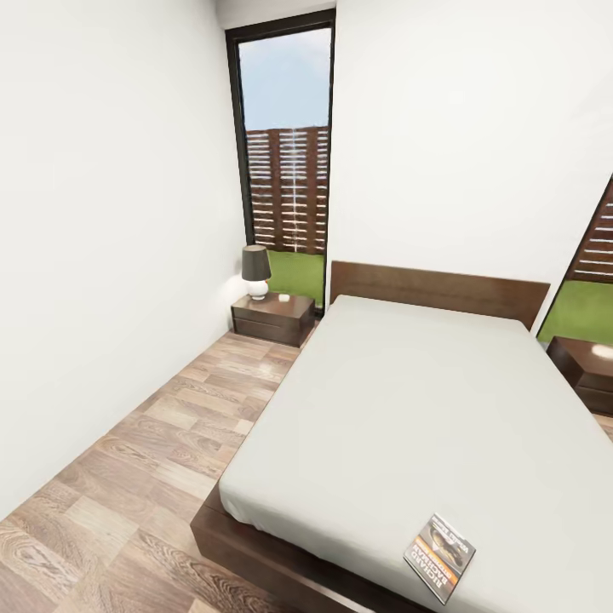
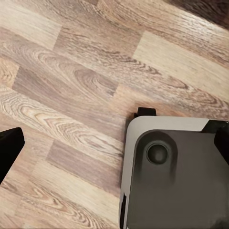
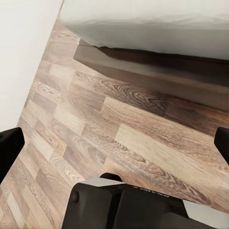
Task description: In the bedroom, move the book from the bed onto either nightstand, and place the two sandals side by side next to the bed.
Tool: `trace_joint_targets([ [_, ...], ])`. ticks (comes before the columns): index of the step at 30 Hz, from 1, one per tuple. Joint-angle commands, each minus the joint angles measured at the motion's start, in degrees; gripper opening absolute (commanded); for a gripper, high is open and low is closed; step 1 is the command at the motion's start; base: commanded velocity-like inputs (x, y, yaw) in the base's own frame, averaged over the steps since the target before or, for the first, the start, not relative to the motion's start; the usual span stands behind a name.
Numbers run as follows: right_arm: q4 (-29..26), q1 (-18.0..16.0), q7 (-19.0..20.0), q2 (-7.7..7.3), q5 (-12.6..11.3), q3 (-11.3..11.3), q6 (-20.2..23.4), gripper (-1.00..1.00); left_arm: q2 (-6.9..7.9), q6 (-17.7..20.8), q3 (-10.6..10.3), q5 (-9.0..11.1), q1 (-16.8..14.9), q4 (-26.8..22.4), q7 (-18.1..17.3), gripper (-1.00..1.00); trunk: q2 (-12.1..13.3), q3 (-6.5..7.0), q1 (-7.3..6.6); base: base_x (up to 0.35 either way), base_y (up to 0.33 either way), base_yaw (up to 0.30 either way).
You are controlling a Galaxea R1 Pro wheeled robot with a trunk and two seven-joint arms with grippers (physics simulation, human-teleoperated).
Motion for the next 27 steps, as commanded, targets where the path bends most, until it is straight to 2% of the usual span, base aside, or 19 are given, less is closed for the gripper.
trace_joint_targets([
  [1,0.04,-0.07,0.17,0.03,0.62,-0.41,-0.55,1.00,0.01,-0.14,-0.49,0.35,-0.03,-0.01,0.22,1.00,-0.52,-0.30,0.25,0.000,0.000,0.000],
  [27,0.04,-0.07,0.30,-0.02,0.63,-0.45,-0.53,1.00,0.06,-0.14,-0.54,0.27,-0.03,-0.01,0.20,1.00,-10.95,-4.97,5.96,0.000,0.000,0.000],
])
